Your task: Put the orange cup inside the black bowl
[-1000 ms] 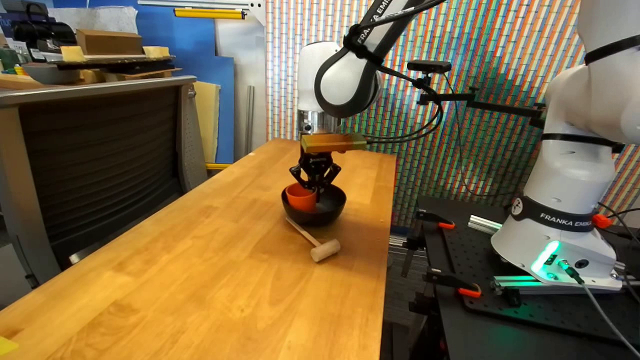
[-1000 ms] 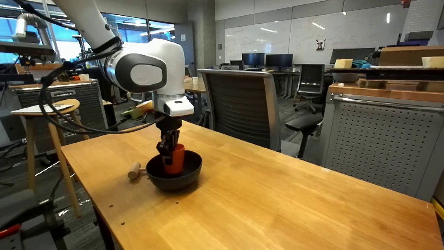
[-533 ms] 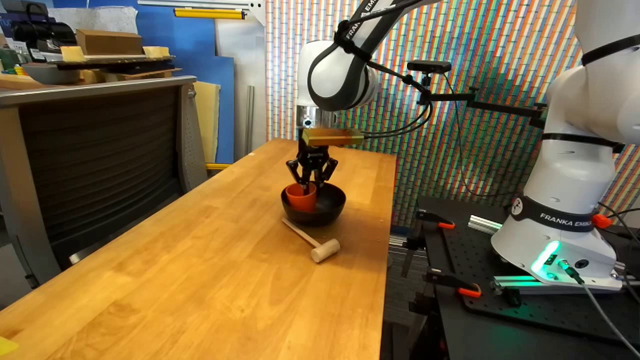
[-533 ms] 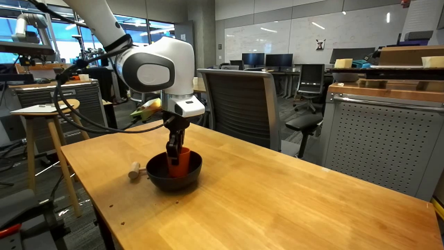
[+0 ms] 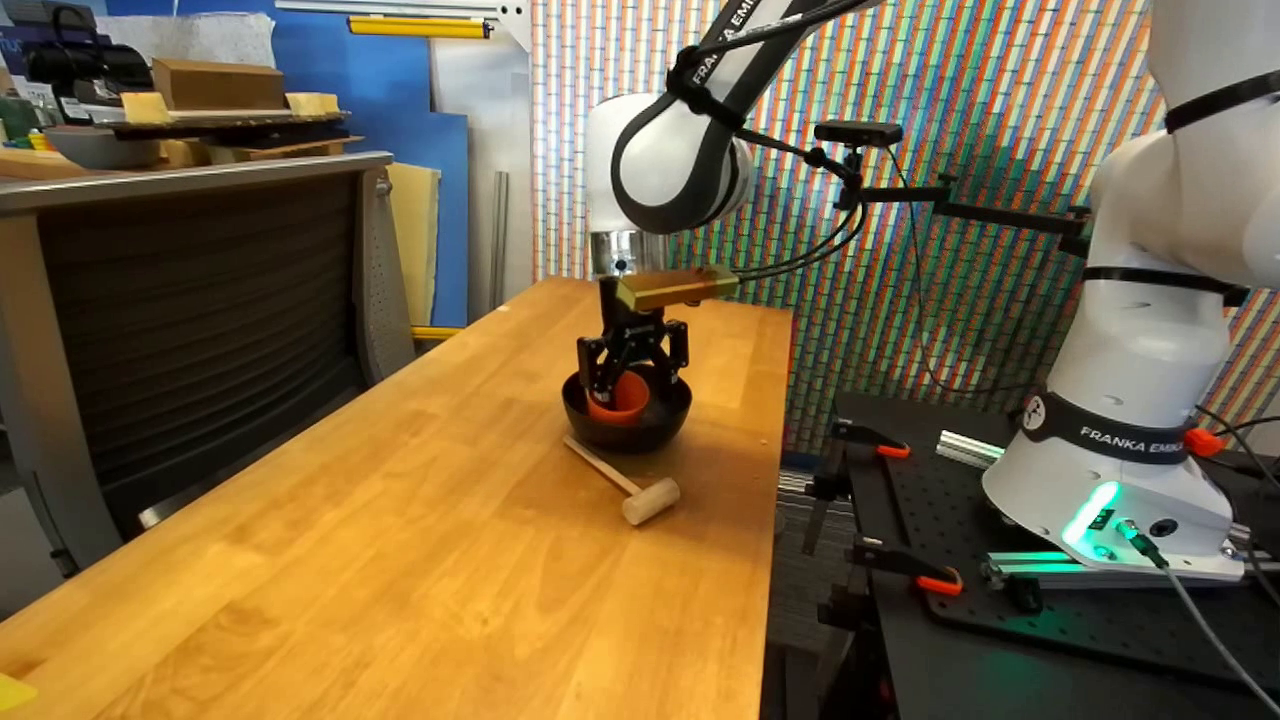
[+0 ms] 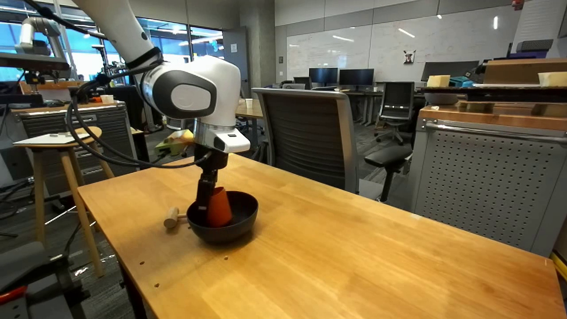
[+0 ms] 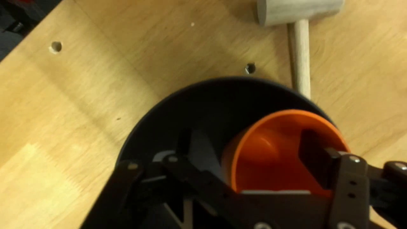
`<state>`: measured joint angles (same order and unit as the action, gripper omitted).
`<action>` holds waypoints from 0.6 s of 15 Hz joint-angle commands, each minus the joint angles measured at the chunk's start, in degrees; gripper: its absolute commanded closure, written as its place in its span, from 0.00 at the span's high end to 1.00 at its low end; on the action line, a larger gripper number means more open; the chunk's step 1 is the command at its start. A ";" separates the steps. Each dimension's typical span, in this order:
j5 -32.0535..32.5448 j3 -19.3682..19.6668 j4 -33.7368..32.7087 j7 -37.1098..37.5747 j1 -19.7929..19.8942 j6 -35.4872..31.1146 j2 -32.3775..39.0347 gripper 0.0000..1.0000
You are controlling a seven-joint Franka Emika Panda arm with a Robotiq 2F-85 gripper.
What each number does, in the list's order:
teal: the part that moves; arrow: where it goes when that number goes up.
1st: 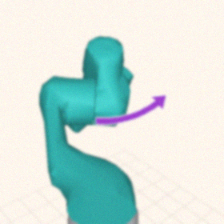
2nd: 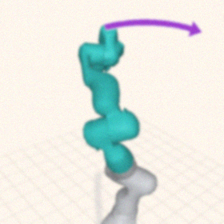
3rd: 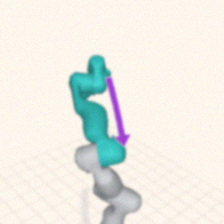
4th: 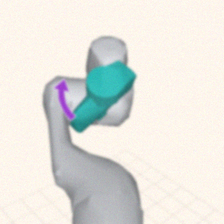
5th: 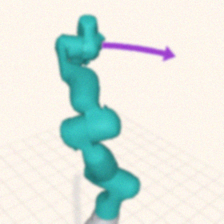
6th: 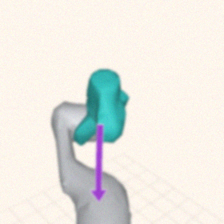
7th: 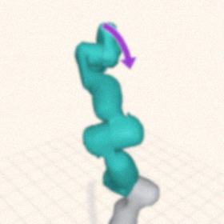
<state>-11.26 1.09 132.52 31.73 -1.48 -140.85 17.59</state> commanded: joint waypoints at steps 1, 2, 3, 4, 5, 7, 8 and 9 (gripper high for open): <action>5.48 -0.18 0.99 0.94 -4.60 5.40 -4.79 1.00; 8.32 -0.16 0.87 1.49 -5.95 7.48 -6.31 1.00; 10.63 -0.37 0.69 1.98 -6.98 9.07 -7.72 1.00; 12.69 -0.62 0.36 2.25 -7.67 10.58 -8.93 1.00; 13.88 -1.16 0.10 2.02 -7.98 12.04 -10.18 1.00; 15.00 -2.61 -0.15 1.16 -8.29 14.45 -12.66 1.00; 14.79 -3.43 -0.30 0.17 -8.25 15.79 -13.83 1.00; 14.24 -4.34 -0.47 -0.83 -8.27 17.11 -15.07 1.00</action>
<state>2.19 -1.41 132.25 32.74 -9.70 -128.21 6.83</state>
